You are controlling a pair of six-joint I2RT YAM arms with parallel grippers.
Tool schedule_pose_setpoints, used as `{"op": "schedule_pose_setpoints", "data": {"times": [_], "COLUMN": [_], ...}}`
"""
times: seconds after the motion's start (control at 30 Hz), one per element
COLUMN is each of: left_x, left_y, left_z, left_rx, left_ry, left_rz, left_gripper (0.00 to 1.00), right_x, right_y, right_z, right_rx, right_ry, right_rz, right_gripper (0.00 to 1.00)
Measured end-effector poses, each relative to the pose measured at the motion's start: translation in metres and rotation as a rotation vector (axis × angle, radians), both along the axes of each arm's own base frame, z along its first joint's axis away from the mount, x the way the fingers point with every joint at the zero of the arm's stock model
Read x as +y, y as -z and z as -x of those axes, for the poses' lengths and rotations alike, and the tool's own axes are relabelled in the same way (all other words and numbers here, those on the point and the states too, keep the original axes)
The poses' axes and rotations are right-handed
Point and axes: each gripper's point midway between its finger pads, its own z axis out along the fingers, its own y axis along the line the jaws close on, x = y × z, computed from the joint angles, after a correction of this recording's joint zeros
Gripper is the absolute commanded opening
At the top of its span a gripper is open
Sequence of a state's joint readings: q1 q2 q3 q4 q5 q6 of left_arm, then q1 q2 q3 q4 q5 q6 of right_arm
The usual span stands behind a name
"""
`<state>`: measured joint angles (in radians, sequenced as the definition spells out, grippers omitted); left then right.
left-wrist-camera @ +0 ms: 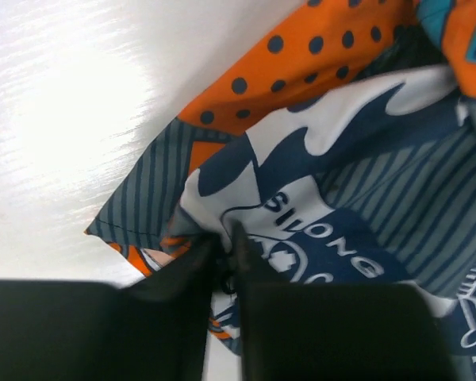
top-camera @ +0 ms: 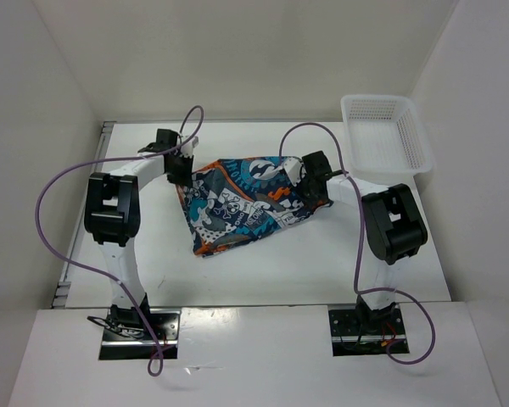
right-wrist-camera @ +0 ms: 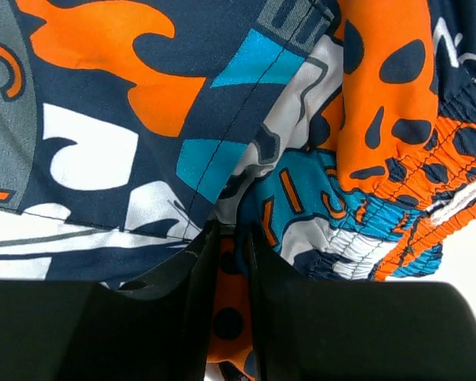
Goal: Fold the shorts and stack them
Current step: Fold the shorts
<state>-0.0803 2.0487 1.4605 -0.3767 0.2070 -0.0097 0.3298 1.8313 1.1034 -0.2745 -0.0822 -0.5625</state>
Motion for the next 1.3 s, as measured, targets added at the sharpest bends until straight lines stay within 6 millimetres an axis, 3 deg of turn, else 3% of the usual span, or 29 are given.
{"op": "schedule_pose_setpoints", "data": {"times": [0.07, 0.2, 0.37, 0.43, 0.47, 0.53, 0.6, 0.67, 0.8, 0.87, 0.97, 1.07, 1.13, 1.2, 1.3], "left_x": [0.001, 0.014, 0.053, 0.062, 0.064, 0.065, 0.062, 0.056, 0.049, 0.048, 0.044, 0.012, -0.021, -0.047, -0.048], "left_y": [-0.001, -0.004, -0.018, -0.021, -0.023, -0.024, -0.023, -0.021, -0.023, -0.033, -0.064, -0.095, -0.098, -0.085, -0.053], "left_z": [-0.001, -0.007, -0.019, -0.019, -0.019, -0.018, -0.015, -0.012, -0.004, 0.0, 0.009, 0.042, 0.079, 0.111, 0.14], "left_rx": [-0.004, -0.016, -0.053, -0.06, -0.063, -0.062, -0.056, -0.045, -0.022, -0.021, -0.069, -0.142, -0.147, -0.111, -0.003], "left_ry": [0.001, -0.032, -0.128, -0.15, -0.153, -0.163, -0.155, -0.141, -0.124, -0.123, -0.124, -0.058, 0.039, 0.136, 0.183], "left_rz": [-0.004, -0.04, -0.089, -0.107, -0.114, -0.128, -0.135, -0.139, -0.146, -0.156, -0.19, -0.21, -0.21, -0.213, -0.24], "left_gripper": [0.01, 0.0, 0.01, 0.13, 0.28, 0.46, 0.59, 0.63, 0.67, 0.67, 0.68, 0.69, 0.69, 0.69, 0.69], "right_x": [-0.001, -0.002, 0.001, 0.003, 0.005, 0.007, 0.012, 0.02, 0.038, 0.03, 0.004, -0.013, -0.015, -0.016, -0.018], "right_y": [0.0, 0.0, -0.001, -0.002, -0.002, -0.002, -0.007, -0.02, -0.075, -0.096, -0.103, -0.09, -0.077, -0.059, -0.034], "right_z": [-0.001, -0.002, -0.002, -0.003, -0.003, -0.001, -0.002, -0.007, -0.043, -0.056, -0.064, -0.064, -0.064, -0.064, -0.065], "right_rx": [-0.004, -0.008, -0.011, -0.015, -0.015, -0.008, 0.007, 0.013, -0.044, -0.066, -0.07, -0.04, -0.011, 0.025, 0.074], "right_ry": [0.003, 0.007, 0.001, -0.006, -0.013, -0.014, 0.006, 0.041, 0.169, 0.268, 0.411, 0.516, 0.556, 0.592, 0.626], "right_rz": [0.003, 0.007, -0.002, -0.007, -0.01, -0.017, -0.047, -0.097, -0.288, -0.371, -0.421, -0.42, -0.416, -0.406, -0.384], "right_gripper": [0.25, 0.25, 0.25, 0.29, 0.32, 0.4, 0.55, 0.62, 0.67, 0.7, 0.75, 0.8, 0.82, 0.85, 0.89]}}
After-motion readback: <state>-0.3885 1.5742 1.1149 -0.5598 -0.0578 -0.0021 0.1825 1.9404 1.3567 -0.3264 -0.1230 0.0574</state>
